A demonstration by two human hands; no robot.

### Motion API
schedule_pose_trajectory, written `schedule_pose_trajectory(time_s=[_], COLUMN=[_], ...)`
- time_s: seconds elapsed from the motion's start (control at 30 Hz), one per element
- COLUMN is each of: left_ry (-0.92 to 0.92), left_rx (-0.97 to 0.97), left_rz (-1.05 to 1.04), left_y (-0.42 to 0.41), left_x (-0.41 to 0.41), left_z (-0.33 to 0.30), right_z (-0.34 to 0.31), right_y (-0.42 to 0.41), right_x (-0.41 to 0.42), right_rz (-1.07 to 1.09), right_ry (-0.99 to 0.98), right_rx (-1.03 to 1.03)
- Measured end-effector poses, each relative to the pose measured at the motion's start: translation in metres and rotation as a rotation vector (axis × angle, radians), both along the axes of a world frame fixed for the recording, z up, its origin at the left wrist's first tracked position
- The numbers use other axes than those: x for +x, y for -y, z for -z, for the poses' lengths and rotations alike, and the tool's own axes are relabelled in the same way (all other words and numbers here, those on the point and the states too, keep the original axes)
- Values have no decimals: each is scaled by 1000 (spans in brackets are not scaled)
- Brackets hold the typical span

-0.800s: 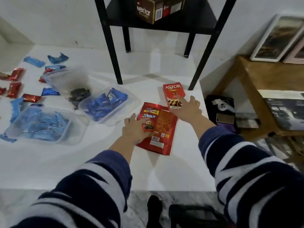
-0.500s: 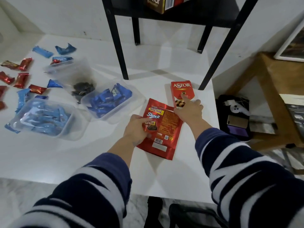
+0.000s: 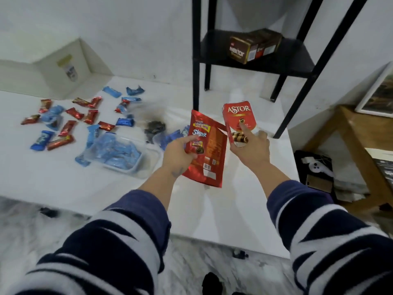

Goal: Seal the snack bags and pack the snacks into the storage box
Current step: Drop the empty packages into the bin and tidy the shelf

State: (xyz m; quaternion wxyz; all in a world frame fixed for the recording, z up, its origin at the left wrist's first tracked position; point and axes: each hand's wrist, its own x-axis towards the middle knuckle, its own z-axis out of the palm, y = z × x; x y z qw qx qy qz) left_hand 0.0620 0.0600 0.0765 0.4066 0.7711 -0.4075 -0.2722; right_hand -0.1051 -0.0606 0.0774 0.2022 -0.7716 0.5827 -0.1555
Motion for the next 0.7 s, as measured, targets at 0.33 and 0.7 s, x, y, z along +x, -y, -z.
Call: schedule_pose_trajectory(time_s=[0.33, 0.7], left_ry=[26, 6], left_rx=[-140, -63], left_rz=[-389, -938], left_y=[-212, -486], left_x=[123, 230], left_z=[-46, -6], right_z=[-46, -9], right_y=[-176, -394], right_x=[148, 331], right_rz=[-319, -862], right_ry=[153, 97], right_rx=[-150, -26])
